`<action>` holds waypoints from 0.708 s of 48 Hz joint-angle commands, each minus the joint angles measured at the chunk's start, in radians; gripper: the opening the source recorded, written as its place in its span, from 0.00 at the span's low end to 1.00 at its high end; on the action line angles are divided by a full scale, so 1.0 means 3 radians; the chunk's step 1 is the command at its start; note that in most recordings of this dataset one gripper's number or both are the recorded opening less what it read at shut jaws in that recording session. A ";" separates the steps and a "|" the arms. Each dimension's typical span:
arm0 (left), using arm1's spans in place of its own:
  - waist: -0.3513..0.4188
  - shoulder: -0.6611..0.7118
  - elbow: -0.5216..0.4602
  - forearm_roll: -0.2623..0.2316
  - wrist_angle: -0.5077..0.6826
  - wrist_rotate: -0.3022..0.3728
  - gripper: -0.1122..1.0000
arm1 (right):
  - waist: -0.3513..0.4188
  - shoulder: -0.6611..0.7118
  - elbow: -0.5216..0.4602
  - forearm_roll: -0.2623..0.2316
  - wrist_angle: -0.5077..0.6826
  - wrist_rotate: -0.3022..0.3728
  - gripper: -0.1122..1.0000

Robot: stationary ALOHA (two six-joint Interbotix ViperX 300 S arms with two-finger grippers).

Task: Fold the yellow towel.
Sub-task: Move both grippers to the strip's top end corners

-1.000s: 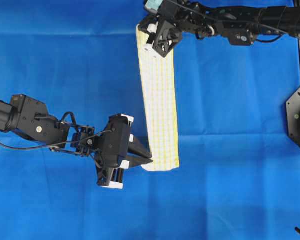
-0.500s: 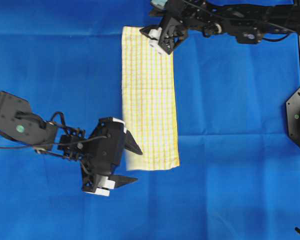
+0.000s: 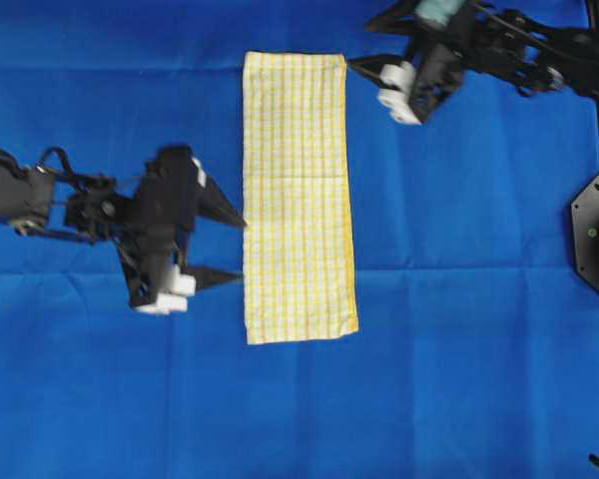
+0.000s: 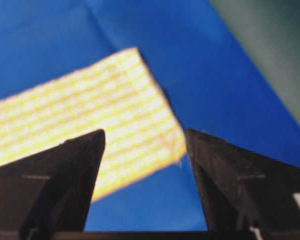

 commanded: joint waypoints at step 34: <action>0.0619 -0.0307 0.0389 0.0015 -0.0726 0.0026 0.76 | 0.0174 -0.0240 0.0205 0.0000 -0.0133 -0.0005 0.70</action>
